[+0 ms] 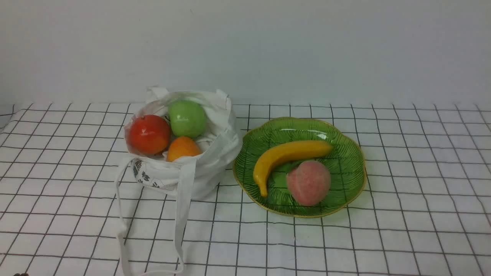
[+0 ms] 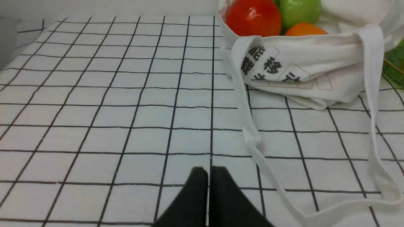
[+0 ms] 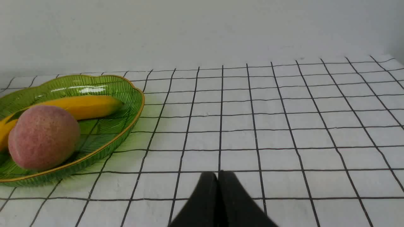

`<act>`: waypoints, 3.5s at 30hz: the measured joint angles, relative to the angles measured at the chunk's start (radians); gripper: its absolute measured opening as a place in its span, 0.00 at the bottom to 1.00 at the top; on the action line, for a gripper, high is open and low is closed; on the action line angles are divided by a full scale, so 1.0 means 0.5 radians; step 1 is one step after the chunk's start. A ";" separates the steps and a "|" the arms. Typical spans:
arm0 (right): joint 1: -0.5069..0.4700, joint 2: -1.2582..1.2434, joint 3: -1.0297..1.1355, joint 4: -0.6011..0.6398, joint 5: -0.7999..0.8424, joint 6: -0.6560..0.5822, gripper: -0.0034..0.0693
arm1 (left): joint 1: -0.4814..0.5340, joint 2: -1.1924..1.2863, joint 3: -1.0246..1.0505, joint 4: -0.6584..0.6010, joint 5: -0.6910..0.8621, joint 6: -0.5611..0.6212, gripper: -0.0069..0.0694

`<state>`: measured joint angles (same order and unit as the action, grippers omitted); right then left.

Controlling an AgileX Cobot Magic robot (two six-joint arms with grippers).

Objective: Take the fruit out of the bag on the white checkered tablecloth and place them on the plate.
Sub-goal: 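Reach into the bag and grasp the red fruit inside it with the left gripper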

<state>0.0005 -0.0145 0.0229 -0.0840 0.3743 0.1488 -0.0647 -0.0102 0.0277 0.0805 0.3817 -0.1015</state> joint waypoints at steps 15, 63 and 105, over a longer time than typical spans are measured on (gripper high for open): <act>0.000 0.000 0.000 0.000 0.000 0.000 0.03 | 0.000 0.000 0.000 0.000 0.000 0.000 0.08; 0.000 0.000 0.000 0.000 0.000 0.000 0.03 | 0.000 0.000 0.002 -1.843 -0.043 -0.958 0.08; 0.000 0.000 0.000 0.000 0.000 0.000 0.03 | 0.002 2.942 -2.395 -0.748 1.056 0.379 0.48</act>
<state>0.0005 -0.0145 0.0229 -0.0840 0.3743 0.1488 -0.0635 1.4608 -1.1698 -0.2935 0.9099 0.0883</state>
